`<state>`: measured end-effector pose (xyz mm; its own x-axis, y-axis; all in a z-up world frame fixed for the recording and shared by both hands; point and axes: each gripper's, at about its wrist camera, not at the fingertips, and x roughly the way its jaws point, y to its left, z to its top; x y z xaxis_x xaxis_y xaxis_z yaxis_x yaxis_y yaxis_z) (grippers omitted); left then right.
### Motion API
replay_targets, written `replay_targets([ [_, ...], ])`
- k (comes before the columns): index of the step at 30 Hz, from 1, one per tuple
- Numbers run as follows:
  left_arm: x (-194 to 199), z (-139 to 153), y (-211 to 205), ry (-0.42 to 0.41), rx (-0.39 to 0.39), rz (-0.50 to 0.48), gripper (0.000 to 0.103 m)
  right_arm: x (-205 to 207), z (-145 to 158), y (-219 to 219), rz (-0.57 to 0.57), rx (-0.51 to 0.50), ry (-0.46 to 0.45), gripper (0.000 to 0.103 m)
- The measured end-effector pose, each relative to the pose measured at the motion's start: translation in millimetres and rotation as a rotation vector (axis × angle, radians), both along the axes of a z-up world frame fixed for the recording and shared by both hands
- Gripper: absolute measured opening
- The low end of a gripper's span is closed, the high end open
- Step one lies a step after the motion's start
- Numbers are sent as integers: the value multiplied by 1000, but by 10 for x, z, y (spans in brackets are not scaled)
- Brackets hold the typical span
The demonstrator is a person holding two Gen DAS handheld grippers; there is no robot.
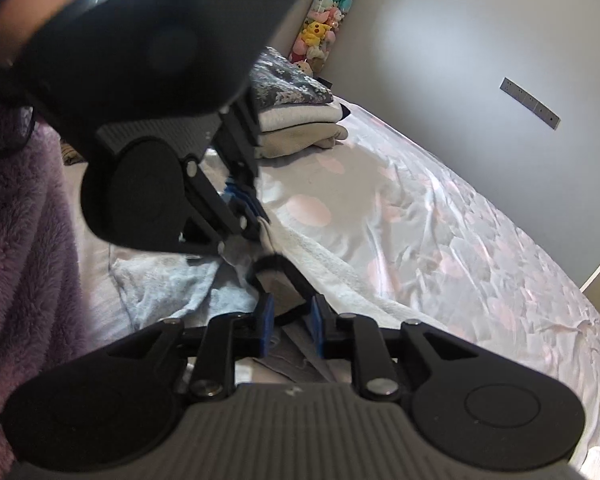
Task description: Fold clothes
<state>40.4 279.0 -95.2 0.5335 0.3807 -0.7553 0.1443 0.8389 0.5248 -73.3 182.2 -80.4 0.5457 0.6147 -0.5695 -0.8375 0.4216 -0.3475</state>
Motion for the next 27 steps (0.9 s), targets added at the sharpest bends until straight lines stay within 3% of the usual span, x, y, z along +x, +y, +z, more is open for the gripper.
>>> replay_targets([
  [7,89,3,291,-99,-5,136,2,526,202,-448,9,-123,-42,22],
  [13,87,31,581,-170,-39,264,2,1035,93,-753,-16,-312,-79,21],
  [21,73,-28,876,-182,-72,355,2,1379,40,-1027,-21,-343,72,22],
  [25,88,-45,908,-181,-79,361,2,1331,106,-1131,23,-330,177,33],
  [27,92,-51,913,-177,-79,366,2,1356,156,-1180,10,-325,199,33],
])
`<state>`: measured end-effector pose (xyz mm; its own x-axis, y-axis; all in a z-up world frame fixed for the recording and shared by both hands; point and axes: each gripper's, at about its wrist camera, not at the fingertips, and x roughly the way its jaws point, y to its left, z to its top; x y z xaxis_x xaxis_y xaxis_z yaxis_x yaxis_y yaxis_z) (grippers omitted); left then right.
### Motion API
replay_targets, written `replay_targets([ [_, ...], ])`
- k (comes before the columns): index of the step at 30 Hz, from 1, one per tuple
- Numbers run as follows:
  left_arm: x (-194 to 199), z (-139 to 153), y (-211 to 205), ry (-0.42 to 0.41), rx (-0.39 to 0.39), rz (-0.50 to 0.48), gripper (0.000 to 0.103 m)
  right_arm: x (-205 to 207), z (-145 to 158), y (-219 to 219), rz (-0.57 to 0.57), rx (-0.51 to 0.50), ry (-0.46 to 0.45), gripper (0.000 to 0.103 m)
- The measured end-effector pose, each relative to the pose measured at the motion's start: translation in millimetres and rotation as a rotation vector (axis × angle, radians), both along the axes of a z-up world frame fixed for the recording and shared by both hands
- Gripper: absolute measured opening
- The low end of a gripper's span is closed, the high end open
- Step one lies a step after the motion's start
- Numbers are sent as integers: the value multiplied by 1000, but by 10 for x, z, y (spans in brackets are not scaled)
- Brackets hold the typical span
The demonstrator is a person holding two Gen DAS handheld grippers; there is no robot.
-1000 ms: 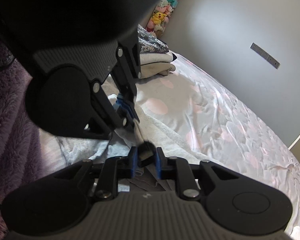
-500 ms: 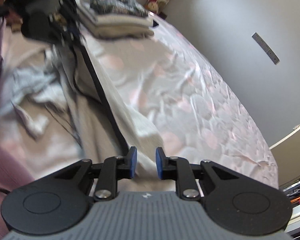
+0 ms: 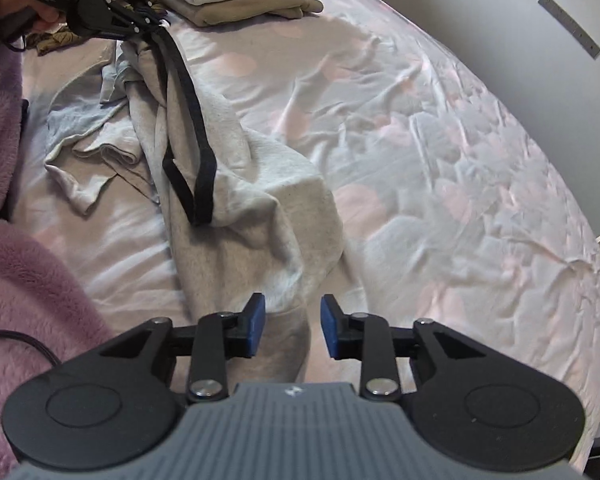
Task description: Fold clothes
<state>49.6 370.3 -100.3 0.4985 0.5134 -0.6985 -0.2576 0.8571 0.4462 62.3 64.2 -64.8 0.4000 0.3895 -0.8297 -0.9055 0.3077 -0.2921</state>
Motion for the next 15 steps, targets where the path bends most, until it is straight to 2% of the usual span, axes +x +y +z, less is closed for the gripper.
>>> replay_targets([
  [4,3,-36,12,22,1,5,2,249,-4,-95,-87,9,21,32],
  [7,8,-51,5,33,3,4,2,434,-81,-115,-132,49,97,32],
  [11,13,-61,13,41,-1,9,2,470,-187,-11,-122,96,206,33],
  [15,23,-80,13,51,-1,7,2,420,-343,64,-90,68,259,33],
])
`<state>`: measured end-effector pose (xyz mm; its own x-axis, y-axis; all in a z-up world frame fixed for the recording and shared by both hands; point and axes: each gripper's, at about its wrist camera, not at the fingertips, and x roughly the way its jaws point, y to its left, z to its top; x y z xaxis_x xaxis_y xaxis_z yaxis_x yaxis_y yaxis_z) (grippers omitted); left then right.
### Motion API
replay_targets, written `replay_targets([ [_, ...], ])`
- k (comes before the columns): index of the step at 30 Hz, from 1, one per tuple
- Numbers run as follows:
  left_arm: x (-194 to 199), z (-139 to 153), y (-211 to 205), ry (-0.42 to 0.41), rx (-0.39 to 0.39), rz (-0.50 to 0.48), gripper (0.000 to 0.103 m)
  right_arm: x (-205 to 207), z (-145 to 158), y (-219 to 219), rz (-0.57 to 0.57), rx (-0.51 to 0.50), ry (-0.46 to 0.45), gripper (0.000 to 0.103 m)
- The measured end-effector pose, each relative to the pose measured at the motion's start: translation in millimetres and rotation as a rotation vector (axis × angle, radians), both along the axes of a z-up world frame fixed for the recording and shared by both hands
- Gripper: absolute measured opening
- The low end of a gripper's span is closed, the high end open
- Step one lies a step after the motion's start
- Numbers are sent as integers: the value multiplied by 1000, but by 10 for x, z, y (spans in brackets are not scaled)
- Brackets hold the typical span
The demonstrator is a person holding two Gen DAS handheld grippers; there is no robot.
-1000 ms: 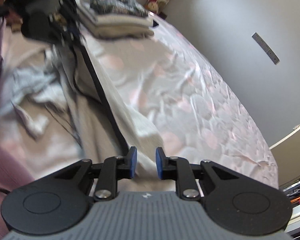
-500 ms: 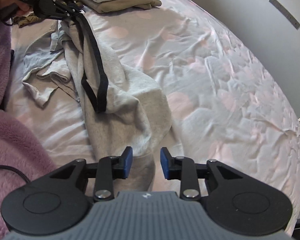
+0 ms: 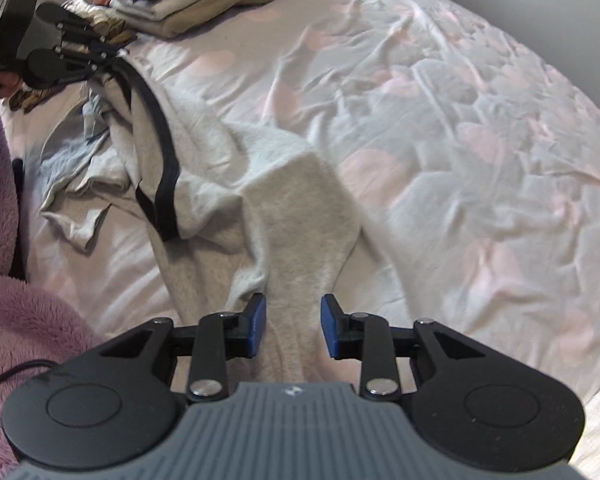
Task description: Fold clothes
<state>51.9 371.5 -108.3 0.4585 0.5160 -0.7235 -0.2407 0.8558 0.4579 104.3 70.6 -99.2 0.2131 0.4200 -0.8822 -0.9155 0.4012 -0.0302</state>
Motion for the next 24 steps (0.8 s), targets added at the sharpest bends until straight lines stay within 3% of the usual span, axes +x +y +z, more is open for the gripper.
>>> replay_targets([
  [6,3,-14,0,7,-5,-1,2,-76,-129,-28,18,4,108,32],
  [11,17,-28,-24,14,1,-10,2,-117,-205,-70,1,-2,128,26],
  [17,18,-32,-42,18,8,-17,2,-205,-282,4,33,-70,105,25],
  [19,17,-34,-52,20,11,-21,2,-262,-366,80,60,-136,82,13],
  [21,7,-35,-62,21,16,-24,2,-326,-376,125,80,-163,41,7],
  [24,-13,-24,-66,15,16,-23,2,-342,-244,42,61,-125,23,7],
])
